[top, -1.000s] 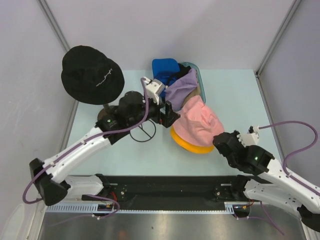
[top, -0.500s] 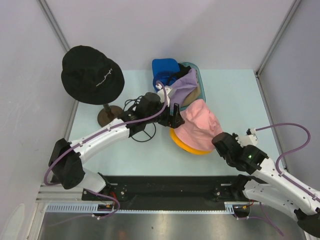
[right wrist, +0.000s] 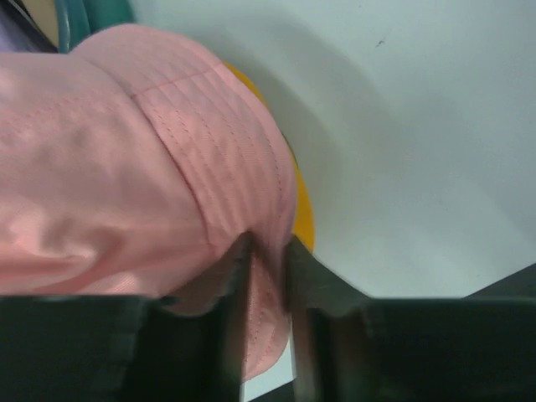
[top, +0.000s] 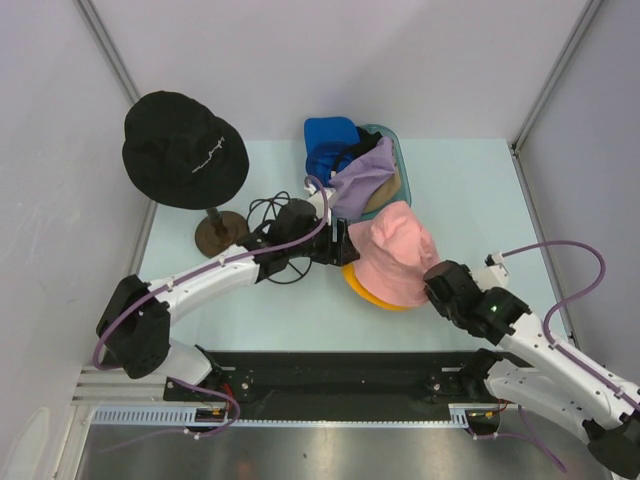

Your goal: Stack the hats

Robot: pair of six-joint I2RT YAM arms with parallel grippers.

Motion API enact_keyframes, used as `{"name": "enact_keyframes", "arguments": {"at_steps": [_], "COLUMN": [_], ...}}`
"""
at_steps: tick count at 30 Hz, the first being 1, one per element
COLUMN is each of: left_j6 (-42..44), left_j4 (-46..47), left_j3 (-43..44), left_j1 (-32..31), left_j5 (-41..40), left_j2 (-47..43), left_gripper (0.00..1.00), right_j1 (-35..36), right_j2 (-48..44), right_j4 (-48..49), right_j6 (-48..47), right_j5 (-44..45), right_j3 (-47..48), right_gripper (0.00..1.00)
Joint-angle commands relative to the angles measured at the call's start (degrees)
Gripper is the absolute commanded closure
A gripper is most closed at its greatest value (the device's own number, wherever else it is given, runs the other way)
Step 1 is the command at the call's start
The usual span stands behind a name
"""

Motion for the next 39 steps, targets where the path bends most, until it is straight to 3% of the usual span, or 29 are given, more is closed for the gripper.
{"name": "enact_keyframes", "arguments": {"at_steps": [1,2,3,6,11,13,14,15,16,17,18,21,27,31,35,36,39], "left_j6": [-1.0,-1.0,-1.3,-1.1,-1.0,-1.2,-1.1,-0.9,-0.9,-0.8,-0.8,-0.8,0.1,0.4,0.5,0.4,-0.1], "left_j4": [1.7,1.7,1.4,0.2,-0.6,-0.5,-0.5,-0.4,-0.2,0.1,0.5,3.0,1.2,-0.8,-5.9,-6.3,-7.4], "left_j3": [-1.1,-1.0,-0.7,1.0,2.9,3.7,4.0,4.5,5.4,6.1,6.8,9.7,18.9,24.9,28.0,28.1,28.9], "left_j1": [0.3,0.3,0.3,0.4,1.1,1.7,1.8,2.1,2.3,2.5,2.7,2.7,2.8,2.9,3.4,3.6,4.6], "left_j5": [0.2,0.1,-0.1,-1.3,-3.3,-3.3,-3.6,-3.7,-3.8,-3.7,-3.7,-2.9,-4.2,-6.2,-9.4,-10.0,-10.6], "left_j2": [-1.7,-1.7,-1.6,-1.7,-1.0,-0.6,-0.1,0.2,0.7,1.7,2.2,5.3,14.8,18.6,18.7,18.1,15.0], "left_gripper": [0.30,0.30,0.30,0.30,0.30,0.30,0.30,0.30,0.30,0.30,0.30,0.30,0.30,0.30,0.32,0.31,0.15], "right_j1": [-0.4,-0.3,-0.3,-0.2,-3.3,-9.7,-18.5,-22.4,-25.8,-29.3,-35.8,-45.3,-45.9,-44.4,-50.7,-52.7,-59.4], "right_j2": [-0.7,-1.4,-1.4,-2.0,0.6,5.0,6.6,9.2,9.9,10.3,10.8,13.9,15.3,12.6,7.9,7.7,9.1], "right_j4": [-3.6,-4.8,-6.4,-11.6,-6.1,0.9,3.1,8.0,10.7,13.9,20.4,27.0,30.9,30.1,30.0,30.1,32.2], "right_j6": [-7.6,-9.7,-10.3,-15.2,-29.9,-38.7,-40.7,-42.0,-44.3,-45.3,-46.4,-46.6,-47.1,-46.4,-46.3,-47.0,-48.8], "right_j5": [1.5,2.1,2.8,6.9,9.1,-2.2,-8.5,-20.4,-25.2,-29.7,-41.0,-56.0,-62.1,-60.4,-63.0,-64.6,-71.3], "right_j3": [5.0,6.8,8.4,15.1,24.6,26.0,26.2,25.4,24.4,23.3,22.0,18.1,13.0,9.4,7.1,7.0,5.8], "right_gripper": [0.56,0.42,0.38,0.33,0.28,0.28,0.28,0.28,0.28,0.28,0.28,0.31,0.32,0.30,0.29,0.29,0.29]}}
